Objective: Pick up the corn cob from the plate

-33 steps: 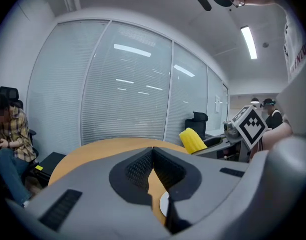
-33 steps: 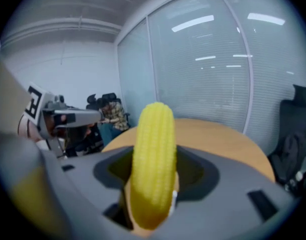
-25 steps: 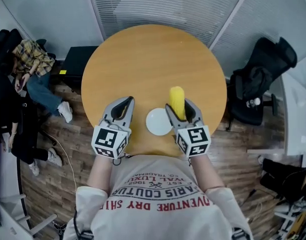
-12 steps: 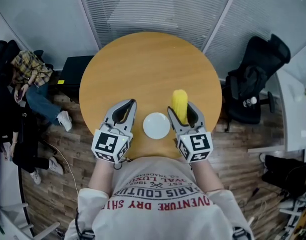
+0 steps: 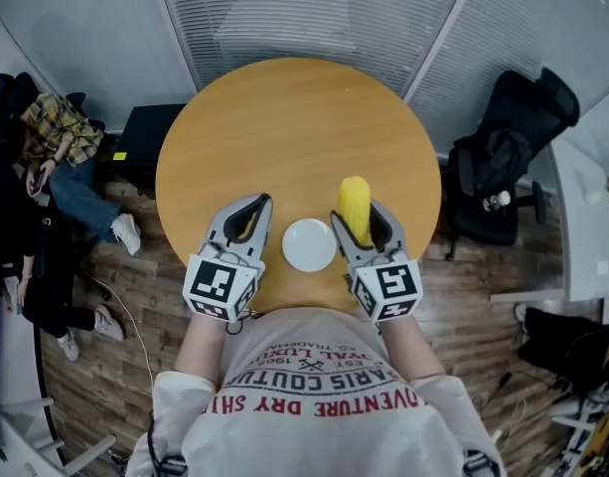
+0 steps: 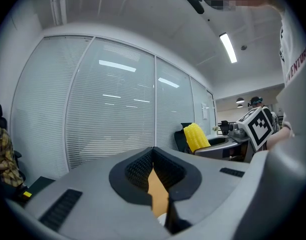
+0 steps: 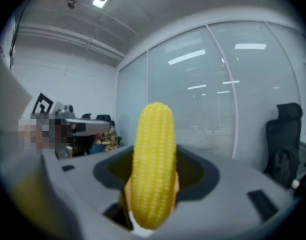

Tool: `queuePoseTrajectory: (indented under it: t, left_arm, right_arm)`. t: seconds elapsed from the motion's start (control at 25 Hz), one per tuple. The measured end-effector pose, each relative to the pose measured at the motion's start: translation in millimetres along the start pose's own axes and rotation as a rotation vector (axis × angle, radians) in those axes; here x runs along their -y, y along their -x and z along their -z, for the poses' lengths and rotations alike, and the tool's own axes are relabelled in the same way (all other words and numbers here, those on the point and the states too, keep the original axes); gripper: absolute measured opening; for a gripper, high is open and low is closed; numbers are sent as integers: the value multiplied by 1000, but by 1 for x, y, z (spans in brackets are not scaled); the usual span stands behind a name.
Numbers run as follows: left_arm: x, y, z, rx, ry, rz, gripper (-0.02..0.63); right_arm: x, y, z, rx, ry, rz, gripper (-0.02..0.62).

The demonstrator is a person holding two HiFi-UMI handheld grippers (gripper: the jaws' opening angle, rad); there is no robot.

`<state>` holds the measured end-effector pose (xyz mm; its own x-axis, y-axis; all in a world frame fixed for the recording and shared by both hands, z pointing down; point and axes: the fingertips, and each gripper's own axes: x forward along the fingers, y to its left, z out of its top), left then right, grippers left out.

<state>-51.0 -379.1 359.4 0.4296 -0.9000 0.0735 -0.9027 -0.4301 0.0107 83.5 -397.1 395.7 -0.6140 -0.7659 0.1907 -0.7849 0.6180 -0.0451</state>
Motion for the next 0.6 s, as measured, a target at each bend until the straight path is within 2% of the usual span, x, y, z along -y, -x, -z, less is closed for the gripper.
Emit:
queuePoseTrajectory:
  t: [0.6]
  left_arm:
    - [-1,-2,3,-4,13,-14,33]
  right_arm:
    - [-1,0,1,-6,-24,-17,265]
